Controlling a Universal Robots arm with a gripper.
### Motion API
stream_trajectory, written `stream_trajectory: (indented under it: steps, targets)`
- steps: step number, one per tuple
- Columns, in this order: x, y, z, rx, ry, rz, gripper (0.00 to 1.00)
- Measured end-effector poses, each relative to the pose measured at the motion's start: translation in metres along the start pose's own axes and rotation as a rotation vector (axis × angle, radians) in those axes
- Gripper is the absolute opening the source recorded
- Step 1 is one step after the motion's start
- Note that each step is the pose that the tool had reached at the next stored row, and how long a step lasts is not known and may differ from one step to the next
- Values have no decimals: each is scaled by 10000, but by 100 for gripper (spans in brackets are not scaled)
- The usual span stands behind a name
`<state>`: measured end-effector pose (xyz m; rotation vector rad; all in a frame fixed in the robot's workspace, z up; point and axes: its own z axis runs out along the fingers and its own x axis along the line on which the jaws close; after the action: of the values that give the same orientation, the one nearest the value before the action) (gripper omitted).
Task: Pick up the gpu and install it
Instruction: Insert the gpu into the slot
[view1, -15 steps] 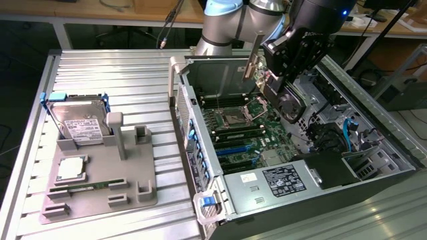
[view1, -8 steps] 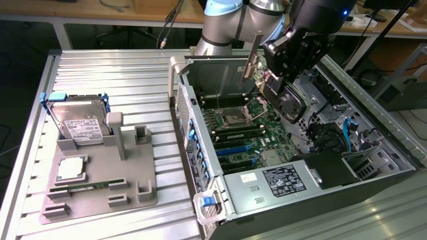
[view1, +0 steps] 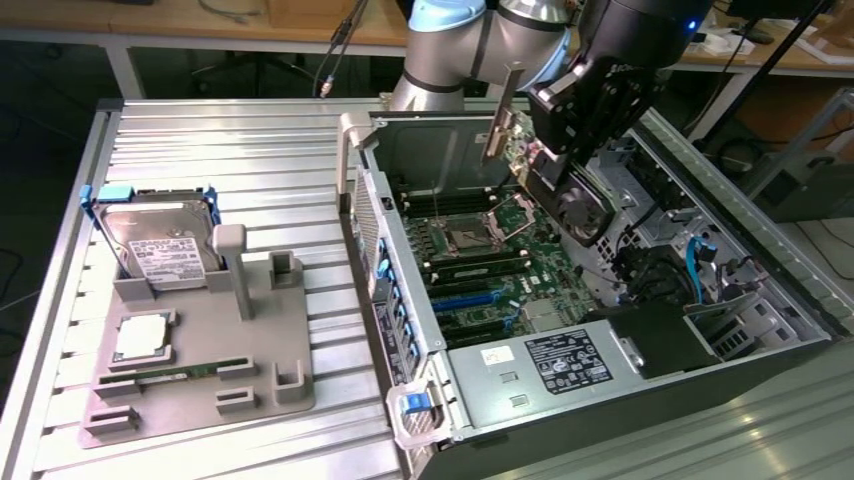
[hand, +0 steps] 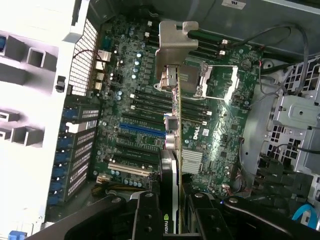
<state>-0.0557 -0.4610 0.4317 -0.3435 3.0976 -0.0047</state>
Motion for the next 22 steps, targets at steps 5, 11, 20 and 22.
stream_trajectory:
  steps: [5,11,20,22]
  targets:
    - [0,0,0,-5,-1,-230,27]
    - [0,0,0,-13,-3,-527,27]
    - [0,0,0,-22,-5,-885,27]
    - [0,0,0,-24,-6,-976,27]
